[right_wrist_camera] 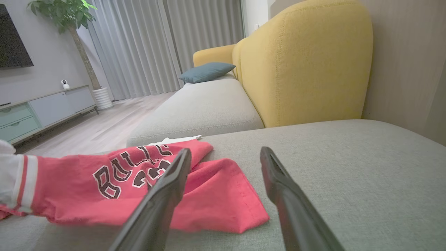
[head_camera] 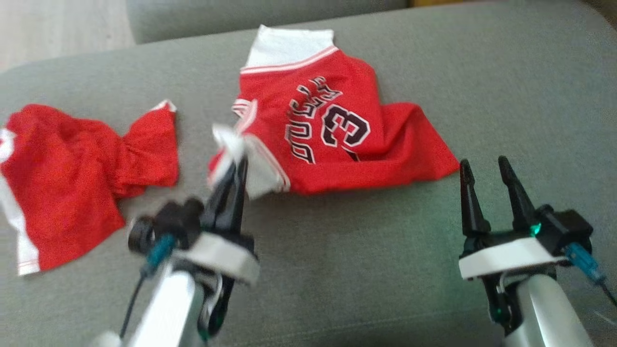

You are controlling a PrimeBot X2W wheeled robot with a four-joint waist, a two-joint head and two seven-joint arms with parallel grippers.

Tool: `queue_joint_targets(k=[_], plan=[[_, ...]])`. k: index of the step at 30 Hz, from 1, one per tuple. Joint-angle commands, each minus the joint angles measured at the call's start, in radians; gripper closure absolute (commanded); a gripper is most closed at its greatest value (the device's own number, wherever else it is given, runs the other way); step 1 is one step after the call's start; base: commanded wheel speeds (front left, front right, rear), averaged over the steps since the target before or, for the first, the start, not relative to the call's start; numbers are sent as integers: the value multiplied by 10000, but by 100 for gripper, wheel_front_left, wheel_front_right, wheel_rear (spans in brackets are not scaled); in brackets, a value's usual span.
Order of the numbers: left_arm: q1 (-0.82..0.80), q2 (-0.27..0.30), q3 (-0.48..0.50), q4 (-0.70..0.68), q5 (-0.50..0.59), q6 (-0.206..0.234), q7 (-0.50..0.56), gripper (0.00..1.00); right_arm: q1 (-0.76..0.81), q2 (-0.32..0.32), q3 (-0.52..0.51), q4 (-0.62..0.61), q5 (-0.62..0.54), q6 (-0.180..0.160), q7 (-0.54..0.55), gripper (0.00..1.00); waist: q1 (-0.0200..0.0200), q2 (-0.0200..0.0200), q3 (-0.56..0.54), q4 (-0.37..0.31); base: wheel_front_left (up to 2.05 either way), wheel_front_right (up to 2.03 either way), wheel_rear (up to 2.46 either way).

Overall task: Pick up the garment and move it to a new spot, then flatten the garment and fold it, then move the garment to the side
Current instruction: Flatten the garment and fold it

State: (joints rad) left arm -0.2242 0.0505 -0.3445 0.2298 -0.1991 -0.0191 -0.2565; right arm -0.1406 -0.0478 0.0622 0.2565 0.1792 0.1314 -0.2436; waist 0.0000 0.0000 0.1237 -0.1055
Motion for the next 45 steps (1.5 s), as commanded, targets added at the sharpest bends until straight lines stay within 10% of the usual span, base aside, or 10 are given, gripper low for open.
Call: queue_joint_targets(k=[1, 11, 12, 13, 31, 45], plan=[[-90, 125, 360, -392, 72, 111, -52, 100, 27, -24, 204, -242, 30, -7, -101, 0, 0, 0, -320, 313, 0, 0, 0], [1849, 78, -398, 940, 529, 51, -52, 100, 482, -24, 122, 36, -72, -7, 61, 0, 0, 0, -1162, 1038, 0, 0, 0], [1866, 71, -472, 1184, 550, 98, -45, 67, 508, -24, 127, 38, -64, -7, 82, 0, 0, 0, -1200, 1087, 0, 0, 0], [1846, 64, -527, 1385, 581, 174, -45, 0, 533, -24, 128, 34, -56, -7, 100, 0, 0, 0, -1228, 1139, 0, 0, 0], [1805, 11, 1118, -901, 125, 1581, -52, 0, 841, -24, 5, -63, 4, -7, 234, 0, 0, 0, -1428, 1686, 0, 0, 0], [2101, -1, 955, -1543, -102, 1411, -52, 0, 570, -24, -746, 494, 258, -7, 587, 0, 0, 0, -1021, 1764, 0, 0, 0]])
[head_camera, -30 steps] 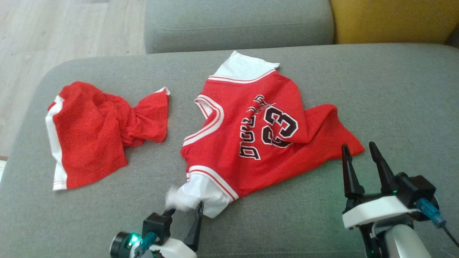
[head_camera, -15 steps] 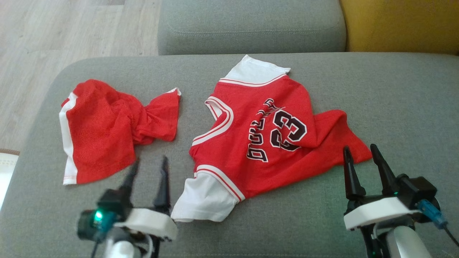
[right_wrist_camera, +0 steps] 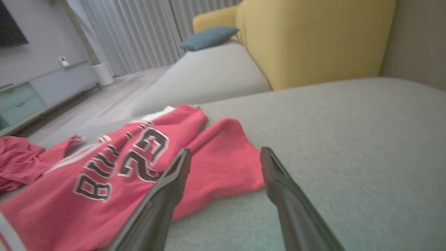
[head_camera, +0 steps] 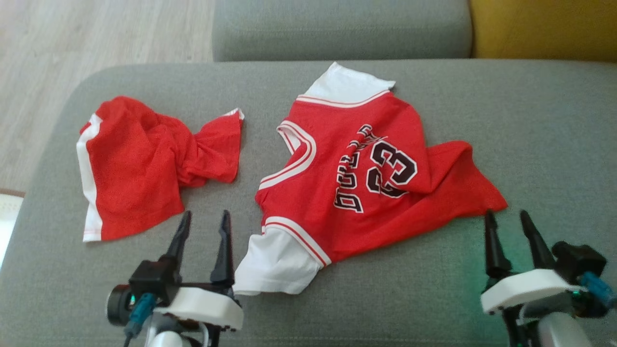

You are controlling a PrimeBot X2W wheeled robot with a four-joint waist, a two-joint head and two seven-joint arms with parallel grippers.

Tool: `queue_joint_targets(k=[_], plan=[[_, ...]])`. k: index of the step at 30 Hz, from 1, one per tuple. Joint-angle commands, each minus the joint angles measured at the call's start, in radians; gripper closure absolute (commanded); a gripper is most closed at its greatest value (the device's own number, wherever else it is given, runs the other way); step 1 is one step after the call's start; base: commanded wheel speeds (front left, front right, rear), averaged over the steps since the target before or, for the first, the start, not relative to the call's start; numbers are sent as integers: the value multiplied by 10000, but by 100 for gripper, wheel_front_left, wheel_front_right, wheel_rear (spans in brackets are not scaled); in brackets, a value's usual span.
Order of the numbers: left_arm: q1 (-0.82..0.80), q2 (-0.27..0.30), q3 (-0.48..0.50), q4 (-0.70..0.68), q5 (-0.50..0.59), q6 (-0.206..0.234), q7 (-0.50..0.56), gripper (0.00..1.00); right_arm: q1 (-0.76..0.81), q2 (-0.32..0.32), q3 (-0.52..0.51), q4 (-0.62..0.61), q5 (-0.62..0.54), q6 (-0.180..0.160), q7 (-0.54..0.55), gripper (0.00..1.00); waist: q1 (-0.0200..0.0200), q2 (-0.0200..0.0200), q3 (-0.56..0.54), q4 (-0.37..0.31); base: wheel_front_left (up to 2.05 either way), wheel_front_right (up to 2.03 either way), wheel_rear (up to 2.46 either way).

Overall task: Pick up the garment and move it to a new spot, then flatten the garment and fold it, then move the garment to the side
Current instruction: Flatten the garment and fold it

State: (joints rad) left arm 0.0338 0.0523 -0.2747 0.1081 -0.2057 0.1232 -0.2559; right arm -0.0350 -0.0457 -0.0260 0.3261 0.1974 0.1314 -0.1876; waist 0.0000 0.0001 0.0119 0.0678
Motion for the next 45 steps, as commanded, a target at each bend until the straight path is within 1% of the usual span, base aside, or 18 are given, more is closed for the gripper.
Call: queue_joint_targets(k=[1, 8, 14, 18, 19, 20, 26, 31, 32, 34, 35, 37, 41, 45], plan=[[-525, -18, 179, -304, -62, -11, -58, 0, -624, -45, -43, 7, 112, -7, 170, 0, 0, -1, 190, 63, 0, 0, 0], [-969, -19, -352, -55, -158, -43, -58, 0, -2185, -45, -1653, 2150, 277, -7, 1056, 0, 0, -1, 937, 418, 0, 0, 0], [-1306, -19, -598, 81, -264, -3, -58, 0, -3535, -45, -2911, 4059, -411, -7, 1248, 0, 0, -1, 1373, 728, 0, 0, 0], [-1429, -19, -624, 128, -302, 31, -58, 0, -4179, -45, -3409, 5159, -766, -7, 1318, 0, 0, -1, 1468, 798, 0, 0, 0], [-1441, -20, -621, 136, -308, 43, -58, 0, -4308, -45, -3457, 5382, -819, -7, 1286, 53, 0, -1, 1470, 791, 0, 0, 0], [-1444, -20, -608, 146, -314, 62, -58, 0, -4425, -45, -3471, 5575, -878, -7, 1213, 100, 0, -1, 1457, 761, 0, 0, 0], [-1357, -20, -489, 248, -331, 67, -59, 0, -4776, -45, -3081, 6085, -1150, -7, 250, 100, 0, -1, 1156, 273, 0, 0, 0], [-1194, -20, -409, 247, -413, 63, -59, 0, -4497, -45, -2779, 5732, -1456, -7, -219, 100, 0, -1, 681, -331, 0, 0, 0], [-1082, -20, -385, 227, -463, 79, -59, 0, -4214, -45, -2813, 5359, -1612, -7, -234, 100, 0, -1, 455, -573, 0, 0, 0], [-955, -20, -396, 197, -517, 96, -59, 0, -3854, -45, -3011, 4846, -1752, -7, -97, 100, 0, -1, 281, -762, 0, 0, 0], [-955, -20, -396, 197, -517, 96, -59, 0, -3854, -45, -3011, 4846, -1752, -7, -97, 100, 0, -1, 281, -762, 0, 0, 0], [-840, -20, -413, 159, -568, 127, -59, 0, -3426, -45, -3290, 4135, -1992, -7, 160, 100, 0, -1, 143, -915, 0, 0, 0], [-702, -20, -513, 88, -662, 165, -59, 0, -2500, -45, -3896, 2445, -2189, -7, 1088, 100, 0, -1, 0, -985, 0, 0, 0], [-649, -20, -619, -1, -741, 196, -59, 0, -1853, -45, -3947, 1008, -1901, -7, 2158, 100, 0, -1, 44, -858, 0, 0, 0]])
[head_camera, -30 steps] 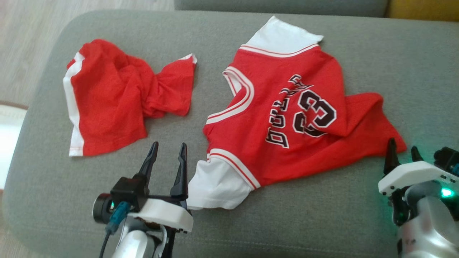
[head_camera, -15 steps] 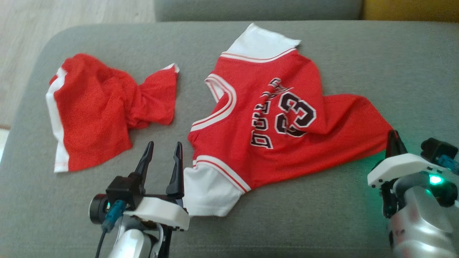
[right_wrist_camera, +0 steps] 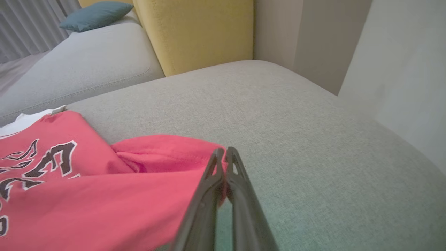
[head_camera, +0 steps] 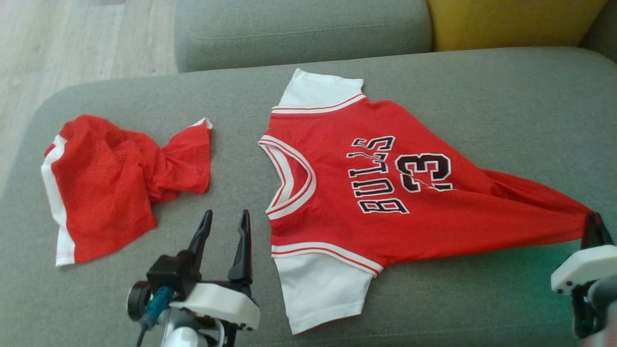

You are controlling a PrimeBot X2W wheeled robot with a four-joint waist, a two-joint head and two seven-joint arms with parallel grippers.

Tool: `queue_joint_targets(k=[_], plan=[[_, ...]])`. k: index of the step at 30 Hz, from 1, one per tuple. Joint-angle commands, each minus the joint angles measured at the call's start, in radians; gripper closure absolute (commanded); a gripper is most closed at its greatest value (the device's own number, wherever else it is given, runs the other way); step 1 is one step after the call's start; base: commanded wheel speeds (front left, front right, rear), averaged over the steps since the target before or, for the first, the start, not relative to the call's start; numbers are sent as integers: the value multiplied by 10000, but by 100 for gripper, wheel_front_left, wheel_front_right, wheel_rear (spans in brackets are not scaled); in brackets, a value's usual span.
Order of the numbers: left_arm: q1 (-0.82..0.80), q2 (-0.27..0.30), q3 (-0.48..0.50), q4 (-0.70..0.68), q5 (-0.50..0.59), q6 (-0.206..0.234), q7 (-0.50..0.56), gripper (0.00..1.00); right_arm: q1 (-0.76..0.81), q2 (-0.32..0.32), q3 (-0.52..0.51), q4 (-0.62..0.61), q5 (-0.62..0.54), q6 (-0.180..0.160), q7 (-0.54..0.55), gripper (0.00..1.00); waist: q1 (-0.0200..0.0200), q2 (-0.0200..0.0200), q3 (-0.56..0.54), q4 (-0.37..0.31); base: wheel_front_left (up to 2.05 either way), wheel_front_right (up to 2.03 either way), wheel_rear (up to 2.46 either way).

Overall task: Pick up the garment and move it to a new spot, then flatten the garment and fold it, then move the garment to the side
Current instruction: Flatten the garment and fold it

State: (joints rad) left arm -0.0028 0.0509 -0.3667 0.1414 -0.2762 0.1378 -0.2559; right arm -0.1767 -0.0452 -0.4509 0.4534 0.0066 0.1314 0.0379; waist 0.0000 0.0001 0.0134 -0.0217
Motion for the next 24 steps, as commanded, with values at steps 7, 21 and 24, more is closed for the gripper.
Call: queue_joint_targets(k=[7, 21, 24], plan=[[-373, -7, 142, -249, -4, 9, -59, 0, -515, -51, 401, -1340, 101, -7, 696, 100, 0, -1, 310, 599, 0, 0, 0], [-729, -7, 30, -60, -5, -23, -59, 0, -1793, -51, 555, 659, -975, -7, 278, 0, 0, -1, 764, 1326, 0, 0, 0], [-720, -7, 111, -31, 26, 7, -59, 0, -1844, -51, 1001, 1029, -857, -7, -251, 0, 0, -1, 738, 1184, 0, 0, 0]])
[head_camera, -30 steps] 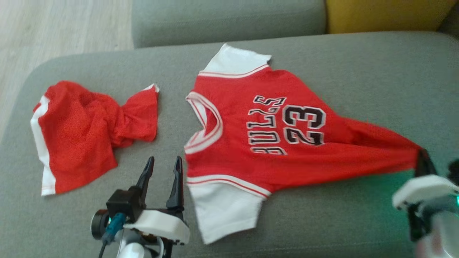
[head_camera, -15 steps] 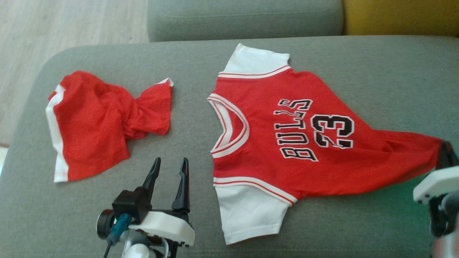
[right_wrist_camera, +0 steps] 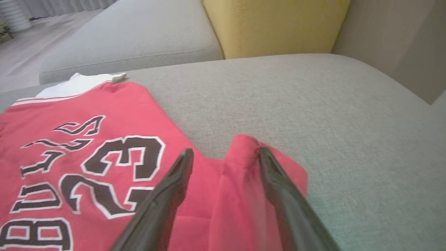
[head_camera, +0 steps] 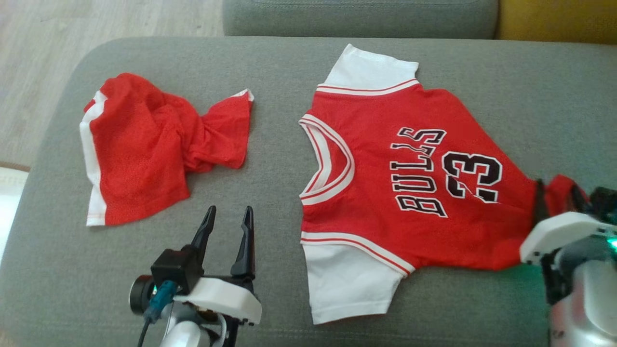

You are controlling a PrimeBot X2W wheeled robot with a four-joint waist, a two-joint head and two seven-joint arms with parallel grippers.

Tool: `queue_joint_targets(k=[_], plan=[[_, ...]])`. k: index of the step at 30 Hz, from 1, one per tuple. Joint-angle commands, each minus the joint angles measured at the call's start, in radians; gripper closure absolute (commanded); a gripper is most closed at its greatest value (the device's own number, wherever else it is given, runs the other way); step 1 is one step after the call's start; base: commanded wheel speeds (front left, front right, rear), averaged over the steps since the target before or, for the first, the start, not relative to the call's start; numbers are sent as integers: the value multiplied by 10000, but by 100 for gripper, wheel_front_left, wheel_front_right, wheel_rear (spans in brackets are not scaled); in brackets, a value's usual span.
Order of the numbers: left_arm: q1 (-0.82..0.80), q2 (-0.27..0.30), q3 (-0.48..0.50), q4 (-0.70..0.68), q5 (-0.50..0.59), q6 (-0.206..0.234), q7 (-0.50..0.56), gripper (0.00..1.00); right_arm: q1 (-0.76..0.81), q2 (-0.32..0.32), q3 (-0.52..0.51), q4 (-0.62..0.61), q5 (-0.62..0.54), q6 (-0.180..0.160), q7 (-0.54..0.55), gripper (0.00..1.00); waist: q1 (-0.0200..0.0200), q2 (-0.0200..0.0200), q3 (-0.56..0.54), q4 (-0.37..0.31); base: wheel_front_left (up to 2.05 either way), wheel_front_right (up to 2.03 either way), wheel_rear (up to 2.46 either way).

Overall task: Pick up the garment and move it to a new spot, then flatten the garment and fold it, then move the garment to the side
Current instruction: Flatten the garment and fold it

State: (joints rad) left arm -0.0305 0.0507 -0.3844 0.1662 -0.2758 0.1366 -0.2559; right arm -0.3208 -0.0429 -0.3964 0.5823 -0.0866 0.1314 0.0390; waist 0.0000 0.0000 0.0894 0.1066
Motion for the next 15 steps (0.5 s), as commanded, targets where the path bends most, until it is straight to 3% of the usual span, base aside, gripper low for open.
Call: queue_joint_targets(k=[1, 9, 15], plan=[[-439, -5, 312, -265, 43, 17, -59, 0, -398, -74, 689, -202, 149, -7, -442, 0, 0, 0, -43, -165, 0, 0, 0], [-370, -5, 412, -272, 47, 3, -59, 0, 328, -74, 2003, -727, 1220, -7, -1499, 0, 0, 0, -353, -878, 0, 0, 0], [-233, -5, 396, -306, -28, 53, -59, 0, 1433, -74, 2391, -1650, 1952, -7, -1754, 0, 0, 0, -580, -1260, 0, 0, 0]])
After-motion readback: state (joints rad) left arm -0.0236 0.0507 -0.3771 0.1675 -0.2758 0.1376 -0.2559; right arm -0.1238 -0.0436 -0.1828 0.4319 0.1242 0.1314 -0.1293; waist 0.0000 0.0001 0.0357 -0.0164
